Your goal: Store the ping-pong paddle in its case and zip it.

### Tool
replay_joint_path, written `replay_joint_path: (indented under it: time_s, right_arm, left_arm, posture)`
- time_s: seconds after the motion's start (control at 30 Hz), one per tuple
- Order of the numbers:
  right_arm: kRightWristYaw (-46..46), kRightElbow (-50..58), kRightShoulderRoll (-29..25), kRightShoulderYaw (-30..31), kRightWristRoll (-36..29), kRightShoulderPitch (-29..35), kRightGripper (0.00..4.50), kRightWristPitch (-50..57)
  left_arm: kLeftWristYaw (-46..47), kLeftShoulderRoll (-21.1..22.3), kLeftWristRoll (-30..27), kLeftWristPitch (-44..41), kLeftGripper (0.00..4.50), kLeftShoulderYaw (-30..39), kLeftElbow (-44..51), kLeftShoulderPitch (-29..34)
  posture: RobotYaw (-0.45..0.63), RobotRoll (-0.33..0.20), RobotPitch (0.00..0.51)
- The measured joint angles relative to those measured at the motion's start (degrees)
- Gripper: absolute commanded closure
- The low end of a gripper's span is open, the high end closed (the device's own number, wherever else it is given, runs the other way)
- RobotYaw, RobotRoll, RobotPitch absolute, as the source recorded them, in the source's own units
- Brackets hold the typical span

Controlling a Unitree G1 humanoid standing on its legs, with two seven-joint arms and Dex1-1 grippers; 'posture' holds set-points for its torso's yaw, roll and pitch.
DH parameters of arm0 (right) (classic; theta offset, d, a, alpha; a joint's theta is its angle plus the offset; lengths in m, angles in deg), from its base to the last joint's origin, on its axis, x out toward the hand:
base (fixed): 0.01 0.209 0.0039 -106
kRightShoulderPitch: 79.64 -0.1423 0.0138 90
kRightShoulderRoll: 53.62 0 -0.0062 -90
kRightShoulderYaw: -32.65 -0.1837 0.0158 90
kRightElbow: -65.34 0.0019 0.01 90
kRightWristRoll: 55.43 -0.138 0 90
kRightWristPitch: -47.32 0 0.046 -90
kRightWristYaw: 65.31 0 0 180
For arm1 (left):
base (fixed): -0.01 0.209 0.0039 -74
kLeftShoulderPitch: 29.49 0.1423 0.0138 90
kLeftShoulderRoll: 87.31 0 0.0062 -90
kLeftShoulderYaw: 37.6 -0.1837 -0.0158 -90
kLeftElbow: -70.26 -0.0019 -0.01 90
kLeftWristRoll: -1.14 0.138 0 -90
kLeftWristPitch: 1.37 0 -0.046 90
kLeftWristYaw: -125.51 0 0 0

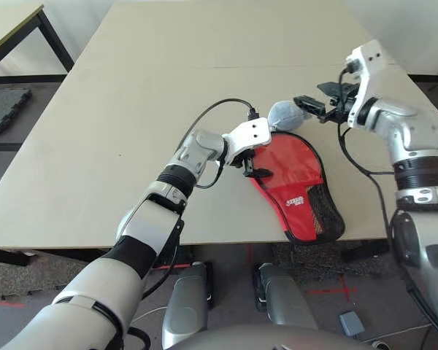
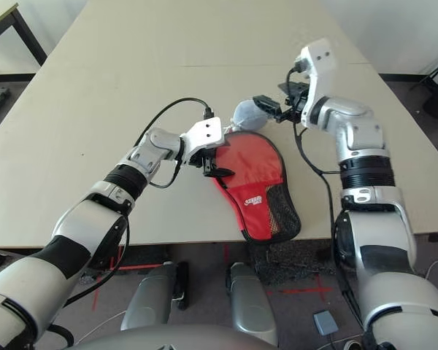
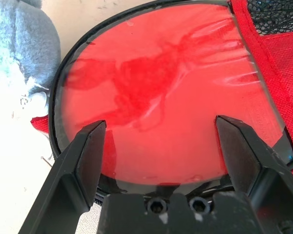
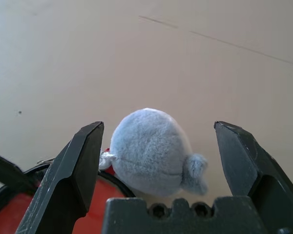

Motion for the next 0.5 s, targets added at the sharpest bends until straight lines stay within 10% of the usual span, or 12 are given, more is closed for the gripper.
replay_joint_path:
  time_s: [0.5]
  right_arm:
    - [4.9, -19.8, 4.8, 0.3, 6.9, -4.3, 0.40, -12.4]
  left_arm:
    - [-0.4, 0.3, -0.5, -1.1, 0.00, 0.0, 0.9, 0.4]
  posture:
    - [0.04, 0.000, 0.144]
